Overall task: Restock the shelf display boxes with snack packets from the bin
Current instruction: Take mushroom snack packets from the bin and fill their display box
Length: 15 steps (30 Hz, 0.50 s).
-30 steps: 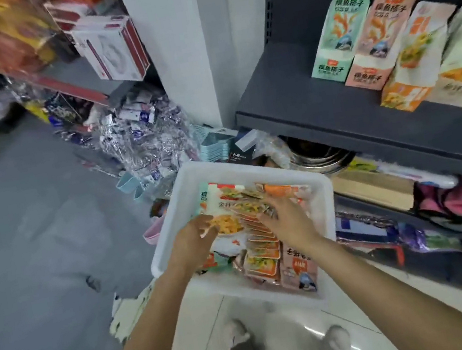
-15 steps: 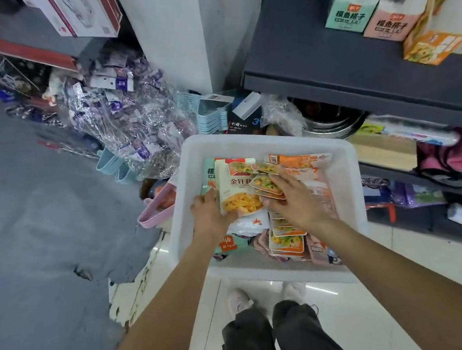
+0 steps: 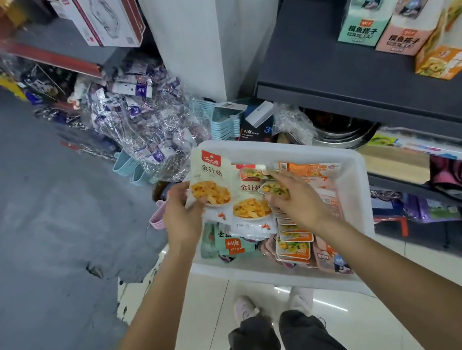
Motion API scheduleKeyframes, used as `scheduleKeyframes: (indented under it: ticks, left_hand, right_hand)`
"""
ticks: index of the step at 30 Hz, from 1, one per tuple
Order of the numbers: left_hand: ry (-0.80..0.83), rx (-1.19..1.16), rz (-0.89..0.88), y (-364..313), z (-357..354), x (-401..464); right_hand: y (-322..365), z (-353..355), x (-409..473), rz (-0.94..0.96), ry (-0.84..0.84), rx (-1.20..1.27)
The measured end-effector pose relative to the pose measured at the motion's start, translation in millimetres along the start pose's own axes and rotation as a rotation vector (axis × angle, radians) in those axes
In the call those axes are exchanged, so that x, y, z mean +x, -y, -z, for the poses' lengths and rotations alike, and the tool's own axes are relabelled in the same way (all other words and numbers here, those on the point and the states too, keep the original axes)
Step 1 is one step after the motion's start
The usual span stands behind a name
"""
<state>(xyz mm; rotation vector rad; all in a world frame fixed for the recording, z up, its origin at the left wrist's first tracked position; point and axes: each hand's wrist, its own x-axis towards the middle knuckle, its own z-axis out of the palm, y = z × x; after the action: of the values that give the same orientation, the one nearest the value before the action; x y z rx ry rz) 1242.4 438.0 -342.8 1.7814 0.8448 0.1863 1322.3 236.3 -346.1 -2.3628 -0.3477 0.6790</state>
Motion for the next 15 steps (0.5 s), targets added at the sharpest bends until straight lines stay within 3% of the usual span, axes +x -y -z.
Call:
scheduleKeyframes:
  ticks: [3,8,11,15]
  left_hand:
    - [0.069,-0.203,-0.030,-12,14,-10]
    - [0.283,-0.285,-0.006,-27,-1,-19]
    - [0.357,-0.220,-0.035,-24,-15,-16]
    - [0.322,0.099,-0.049,-2,-32,3]
  right_hand:
    - [24,2,-1,0.014,-0.006,0.125]
    - [44,10,4,-0.096,-0.085,0.637]
    - [35,20,7,-0.186,-0.193,0.734]
    - [18,32,3,-0.237,-0.246,0.794]
